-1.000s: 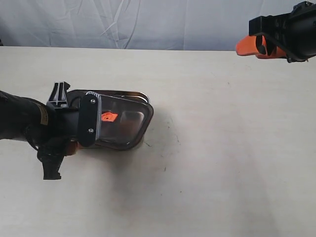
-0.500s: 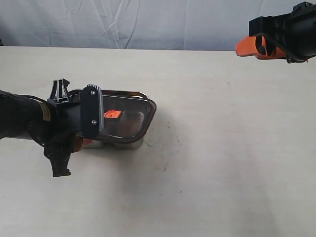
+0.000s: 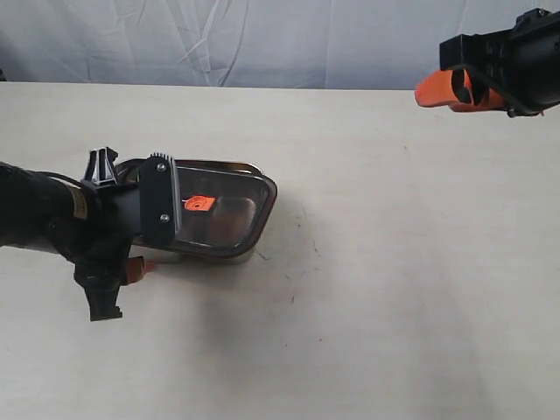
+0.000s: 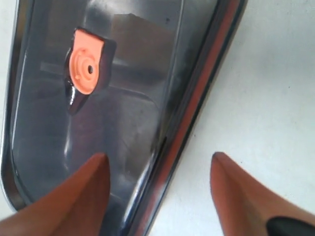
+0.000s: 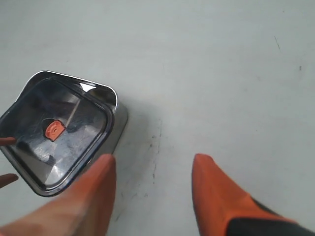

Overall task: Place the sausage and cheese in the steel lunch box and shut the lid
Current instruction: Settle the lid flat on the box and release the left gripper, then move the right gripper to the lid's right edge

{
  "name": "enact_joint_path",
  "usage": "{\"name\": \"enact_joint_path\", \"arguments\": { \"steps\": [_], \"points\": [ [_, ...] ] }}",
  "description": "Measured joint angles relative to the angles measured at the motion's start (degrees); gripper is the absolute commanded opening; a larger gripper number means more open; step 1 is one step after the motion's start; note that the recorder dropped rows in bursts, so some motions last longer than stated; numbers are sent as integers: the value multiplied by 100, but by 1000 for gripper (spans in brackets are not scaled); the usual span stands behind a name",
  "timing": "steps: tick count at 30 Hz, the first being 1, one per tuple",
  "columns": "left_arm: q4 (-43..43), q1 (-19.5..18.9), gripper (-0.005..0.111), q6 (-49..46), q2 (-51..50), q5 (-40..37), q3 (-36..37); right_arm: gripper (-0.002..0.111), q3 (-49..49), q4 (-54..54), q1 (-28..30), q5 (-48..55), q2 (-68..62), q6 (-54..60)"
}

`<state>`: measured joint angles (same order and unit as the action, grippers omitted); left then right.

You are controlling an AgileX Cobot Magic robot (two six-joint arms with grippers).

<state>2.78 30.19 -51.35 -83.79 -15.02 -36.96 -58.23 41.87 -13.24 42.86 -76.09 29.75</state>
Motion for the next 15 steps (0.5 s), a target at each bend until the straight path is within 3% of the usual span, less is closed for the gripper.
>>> {"name": "enact_joint_path", "arguments": {
  "steps": [1,3,6,7,12,15],
  "points": [
    [0,0,58,17,15,-56,0,21,0,0,0,26,0,0],
    [0,0,58,192,175,-256,0,0,0,0,0,34,-26,-44],
    [0,0,56,502,667,-581,0,0,12,0,0,62,-310,-135],
    [0,0,50,528,798,-661,0,0,22,0,0,70,-387,-148],
    [0,0,0,752,1734,-1556,0,0,33,0,-392,123,-1023,-256],
    [0,0,0,2009,2163,-1774,0,0,33,0,-1050,28,-1559,-356]
  ]
}}
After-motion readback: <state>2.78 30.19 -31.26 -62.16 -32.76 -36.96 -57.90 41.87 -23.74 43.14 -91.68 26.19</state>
